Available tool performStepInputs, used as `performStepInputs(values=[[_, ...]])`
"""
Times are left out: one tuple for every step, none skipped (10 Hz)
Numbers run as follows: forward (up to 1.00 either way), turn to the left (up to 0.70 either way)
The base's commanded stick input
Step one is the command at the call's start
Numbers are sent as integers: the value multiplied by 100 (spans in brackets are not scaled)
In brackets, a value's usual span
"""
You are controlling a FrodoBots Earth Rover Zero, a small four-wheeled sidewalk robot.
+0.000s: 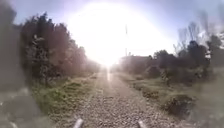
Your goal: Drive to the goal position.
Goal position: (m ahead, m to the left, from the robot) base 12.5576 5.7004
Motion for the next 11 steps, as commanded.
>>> performStepInputs(values=[[50, 0], [50, 0], [50, 0], [50, 0], [50, 0], [50, 0], [50, 0], [50, 0], [50, 0], [50, 0], [50, 0]])
